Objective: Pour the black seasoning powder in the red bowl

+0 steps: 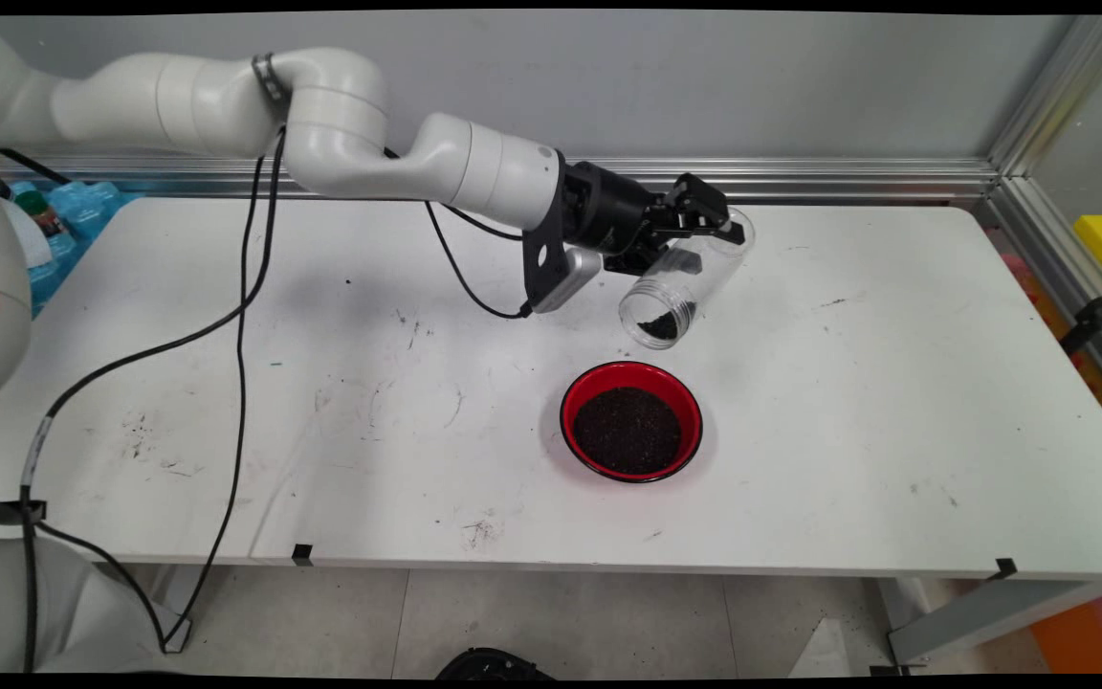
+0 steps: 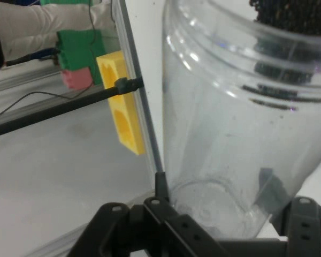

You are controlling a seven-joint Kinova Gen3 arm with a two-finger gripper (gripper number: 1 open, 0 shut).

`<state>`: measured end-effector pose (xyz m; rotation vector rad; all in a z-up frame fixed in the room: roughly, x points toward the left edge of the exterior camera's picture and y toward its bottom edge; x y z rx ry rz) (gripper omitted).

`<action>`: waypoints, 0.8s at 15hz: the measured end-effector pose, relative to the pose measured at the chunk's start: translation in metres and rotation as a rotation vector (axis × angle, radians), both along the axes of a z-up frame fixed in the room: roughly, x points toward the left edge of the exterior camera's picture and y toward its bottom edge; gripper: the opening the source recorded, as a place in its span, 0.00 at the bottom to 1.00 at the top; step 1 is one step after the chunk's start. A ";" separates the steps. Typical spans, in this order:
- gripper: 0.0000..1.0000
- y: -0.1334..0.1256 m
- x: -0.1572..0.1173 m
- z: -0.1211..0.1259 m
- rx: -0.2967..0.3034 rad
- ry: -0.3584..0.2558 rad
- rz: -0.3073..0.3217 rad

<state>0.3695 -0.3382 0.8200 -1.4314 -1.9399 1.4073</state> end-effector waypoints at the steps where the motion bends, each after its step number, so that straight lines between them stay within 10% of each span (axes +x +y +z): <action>1: 0.00 0.000 0.001 0.003 0.022 0.000 0.002; 12: 0.00 -0.007 0.000 0.031 0.231 0.012 0.058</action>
